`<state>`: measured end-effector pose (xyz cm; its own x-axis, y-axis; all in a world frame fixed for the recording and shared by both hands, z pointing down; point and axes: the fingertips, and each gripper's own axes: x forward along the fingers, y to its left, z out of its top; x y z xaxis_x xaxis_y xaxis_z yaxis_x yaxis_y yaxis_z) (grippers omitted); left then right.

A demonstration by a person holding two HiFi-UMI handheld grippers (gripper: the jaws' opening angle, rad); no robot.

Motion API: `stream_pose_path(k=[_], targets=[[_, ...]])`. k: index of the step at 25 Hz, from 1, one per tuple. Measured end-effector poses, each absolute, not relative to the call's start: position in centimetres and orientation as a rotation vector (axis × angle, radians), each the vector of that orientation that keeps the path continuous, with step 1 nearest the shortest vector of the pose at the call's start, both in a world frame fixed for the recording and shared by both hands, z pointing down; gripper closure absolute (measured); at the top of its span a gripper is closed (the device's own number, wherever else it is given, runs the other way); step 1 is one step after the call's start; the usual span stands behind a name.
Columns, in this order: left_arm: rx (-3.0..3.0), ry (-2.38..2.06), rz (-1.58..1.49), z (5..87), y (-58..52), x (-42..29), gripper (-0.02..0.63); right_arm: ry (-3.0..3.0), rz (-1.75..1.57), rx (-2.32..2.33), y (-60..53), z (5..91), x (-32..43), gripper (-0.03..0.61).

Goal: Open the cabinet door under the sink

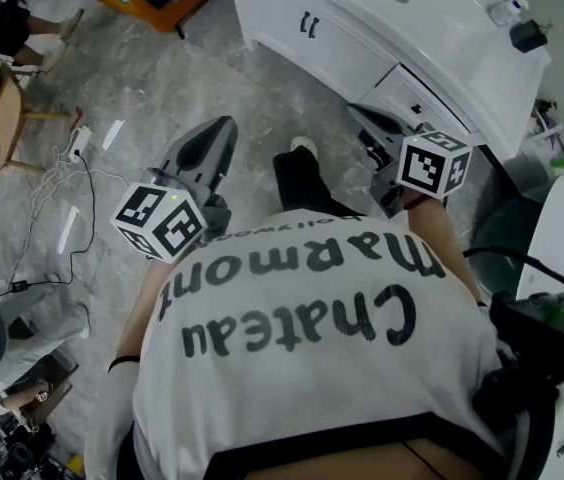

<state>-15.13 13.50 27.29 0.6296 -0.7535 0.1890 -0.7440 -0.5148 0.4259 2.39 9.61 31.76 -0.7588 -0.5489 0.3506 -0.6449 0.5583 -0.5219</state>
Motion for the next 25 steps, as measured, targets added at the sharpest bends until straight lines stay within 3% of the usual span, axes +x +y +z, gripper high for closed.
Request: stream_pose_path(k=[7, 25], targets=[[2.32, -1.201, 0.005, 28.1, 4.7, -14.2, 0.607, -2.595, 1.017, 0.976, -0.5, 33.1, 3.8, 0.568], [2.323, -1.176, 0.054, 28.3, -7.9, -10.6, 0.607, -2.603, 1.051, 0.821, -10.6, 34.2, 4.2, 0.568]])
